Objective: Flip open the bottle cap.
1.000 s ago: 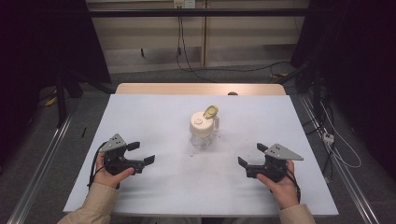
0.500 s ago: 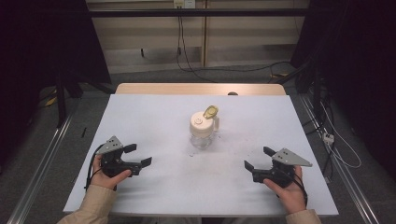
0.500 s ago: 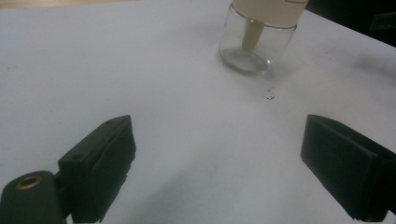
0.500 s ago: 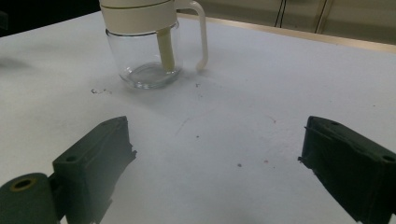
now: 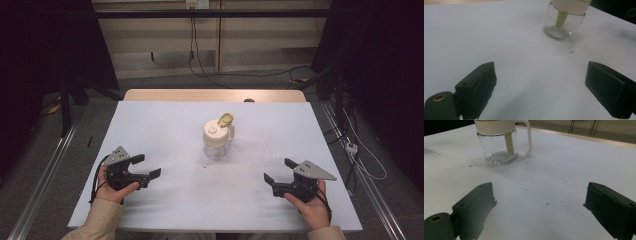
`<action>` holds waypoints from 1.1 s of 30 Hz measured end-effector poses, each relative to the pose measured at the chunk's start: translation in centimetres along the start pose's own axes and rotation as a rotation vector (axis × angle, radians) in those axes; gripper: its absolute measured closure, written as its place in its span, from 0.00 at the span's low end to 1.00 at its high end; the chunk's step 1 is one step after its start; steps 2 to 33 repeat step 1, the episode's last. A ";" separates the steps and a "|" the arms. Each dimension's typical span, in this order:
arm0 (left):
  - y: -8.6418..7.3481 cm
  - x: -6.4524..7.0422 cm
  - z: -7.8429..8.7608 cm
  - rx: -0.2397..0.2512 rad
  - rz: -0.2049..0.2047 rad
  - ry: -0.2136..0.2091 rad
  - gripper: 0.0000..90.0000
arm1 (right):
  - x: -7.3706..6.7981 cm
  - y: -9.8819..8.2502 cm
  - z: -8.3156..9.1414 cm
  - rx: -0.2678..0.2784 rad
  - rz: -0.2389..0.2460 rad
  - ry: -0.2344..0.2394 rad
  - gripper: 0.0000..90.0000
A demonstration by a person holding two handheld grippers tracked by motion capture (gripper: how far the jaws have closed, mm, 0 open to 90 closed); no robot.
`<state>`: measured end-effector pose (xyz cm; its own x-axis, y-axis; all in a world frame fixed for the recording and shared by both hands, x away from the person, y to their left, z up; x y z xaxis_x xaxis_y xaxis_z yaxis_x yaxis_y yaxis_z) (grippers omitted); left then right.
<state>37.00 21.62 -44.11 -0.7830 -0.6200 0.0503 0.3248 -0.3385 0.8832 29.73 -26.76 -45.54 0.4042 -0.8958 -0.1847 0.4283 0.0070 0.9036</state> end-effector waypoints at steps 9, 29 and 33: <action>0.0 0.0 -0.1 0.001 -0.001 -0.001 0.11 | 0.0 0.0 0.0 -0.001 0.000 0.000 0.08; 0.0 0.0 -0.1 0.001 -0.001 -0.001 0.11 | 0.0 0.0 0.0 -0.001 0.000 0.000 0.08; 0.0 0.0 -0.1 0.001 -0.001 -0.001 0.11 | 0.0 0.0 0.0 -0.001 0.000 0.000 0.08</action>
Point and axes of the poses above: each handheld gripper's, and its own axes: z roughly backward along the jaws, y roughly out of its top, x roughly to its right, the point moved 2 cm from there along -z, roughly forward along the jaws, and after that the axes turned 9 degrees about -z, right-handed, at the moved point
